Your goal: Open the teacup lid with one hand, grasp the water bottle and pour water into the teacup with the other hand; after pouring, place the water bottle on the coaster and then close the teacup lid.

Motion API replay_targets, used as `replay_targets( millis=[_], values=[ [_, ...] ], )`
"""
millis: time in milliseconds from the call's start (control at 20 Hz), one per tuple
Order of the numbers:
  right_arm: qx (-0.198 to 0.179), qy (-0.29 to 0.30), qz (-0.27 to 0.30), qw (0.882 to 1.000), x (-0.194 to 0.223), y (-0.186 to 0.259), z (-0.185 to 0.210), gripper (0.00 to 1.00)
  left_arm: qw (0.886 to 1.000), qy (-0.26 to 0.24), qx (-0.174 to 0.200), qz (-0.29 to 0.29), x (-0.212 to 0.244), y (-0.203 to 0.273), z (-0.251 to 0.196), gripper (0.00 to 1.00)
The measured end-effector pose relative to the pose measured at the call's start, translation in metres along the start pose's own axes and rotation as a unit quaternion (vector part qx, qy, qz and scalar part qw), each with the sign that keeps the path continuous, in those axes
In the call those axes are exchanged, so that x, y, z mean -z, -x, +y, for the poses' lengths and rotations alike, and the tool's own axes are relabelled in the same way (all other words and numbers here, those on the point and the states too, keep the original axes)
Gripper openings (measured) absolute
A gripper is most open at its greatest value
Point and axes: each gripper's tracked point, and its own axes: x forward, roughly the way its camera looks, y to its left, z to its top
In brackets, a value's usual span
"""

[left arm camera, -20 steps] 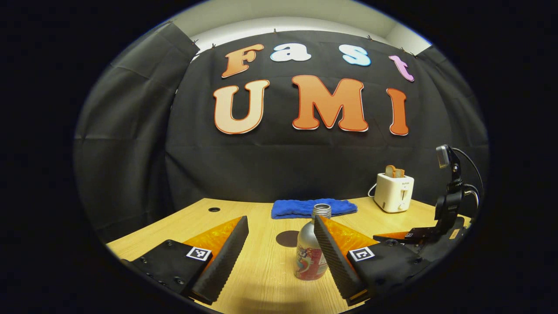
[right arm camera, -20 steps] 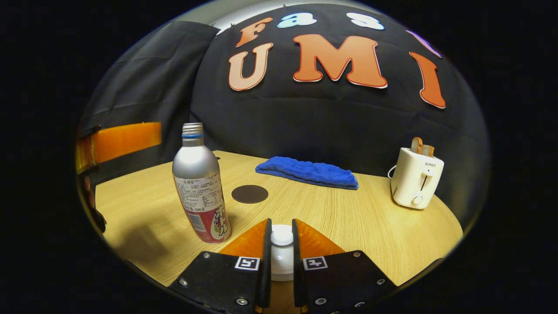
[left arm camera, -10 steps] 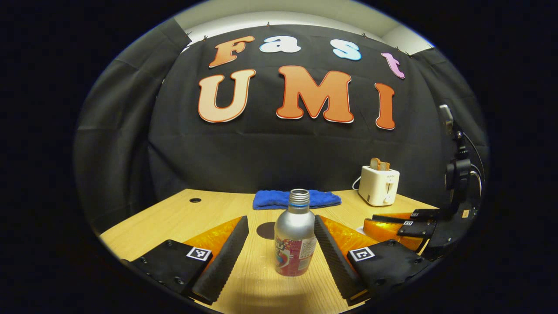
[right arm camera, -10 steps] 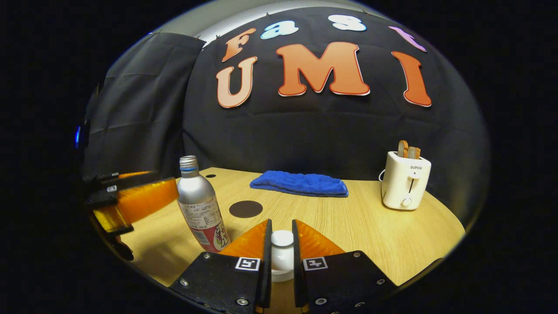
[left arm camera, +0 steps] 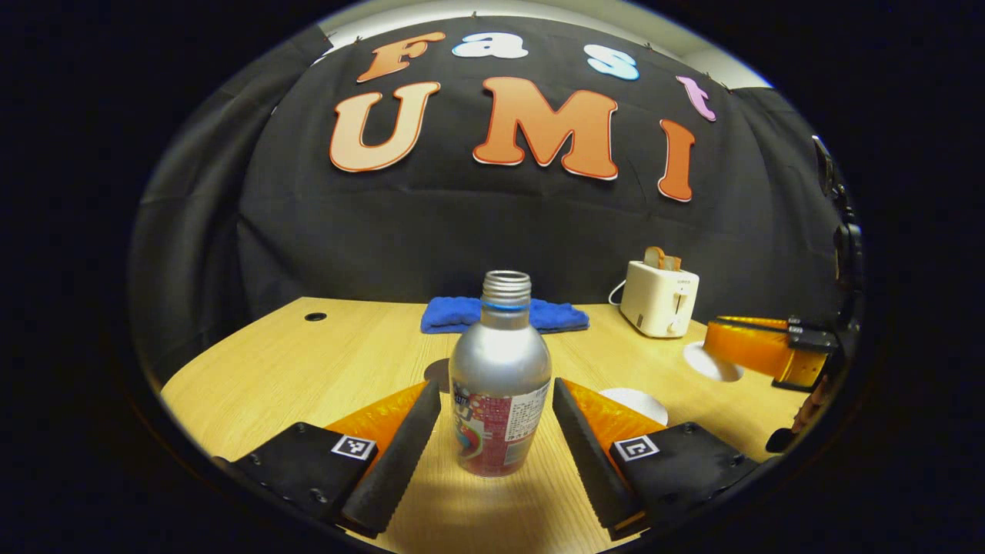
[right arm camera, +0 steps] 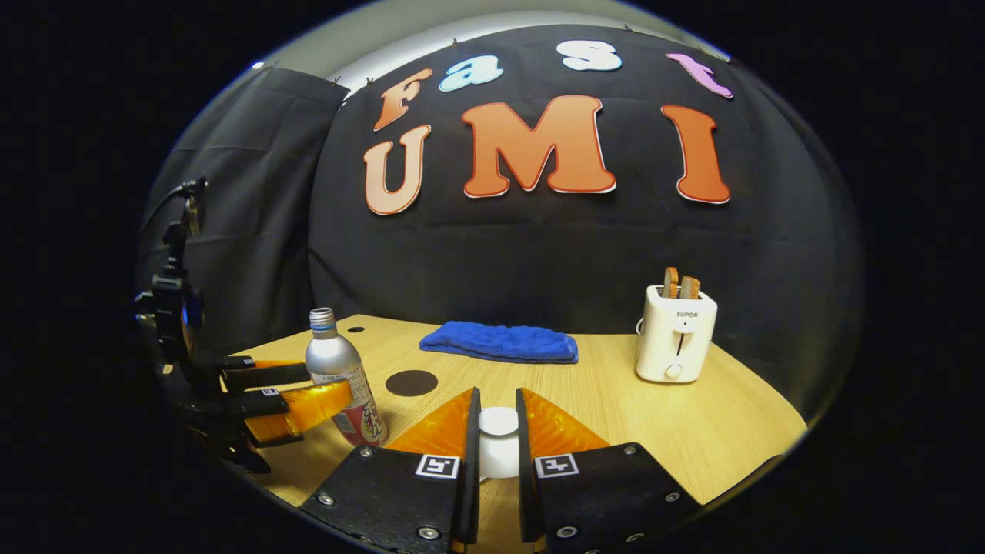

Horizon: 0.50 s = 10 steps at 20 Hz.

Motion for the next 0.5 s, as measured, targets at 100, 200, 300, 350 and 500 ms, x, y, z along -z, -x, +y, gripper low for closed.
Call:
replay_targets(
  millis=[100,200,300,350,500],
  values=[
    [0.006,-0.001,-0.001,1.0,-0.002,0.004,-0.008,0.22,1.0,-0.016,0.0,0.014,0.007,-0.01,0.0,0.96],
    [0.014,-0.002,-0.001,1.0,-0.003,0.007,-0.015,0.22,0.999,-0.025,-0.002,0.027,0.012,-0.014,0.002,0.92],
    [0.022,-0.002,-0.003,1.0,-0.004,0.01,-0.023,0.22,0.999,-0.026,-0.003,0.024,0.011,-0.016,0.003,0.89],
    [0.026,-0.003,-0.004,1.0,-0.005,0.012,-0.027,0.21,0.999,-0.028,-0.004,0.025,0.011,-0.016,0.003,0.89],
    [0.033,-0.006,-0.006,0.999,-0.007,0.015,-0.035,0.22,0.998,-0.051,-0.014,0.019,0.004,-0.016,0.005,0.86]
  ],
)
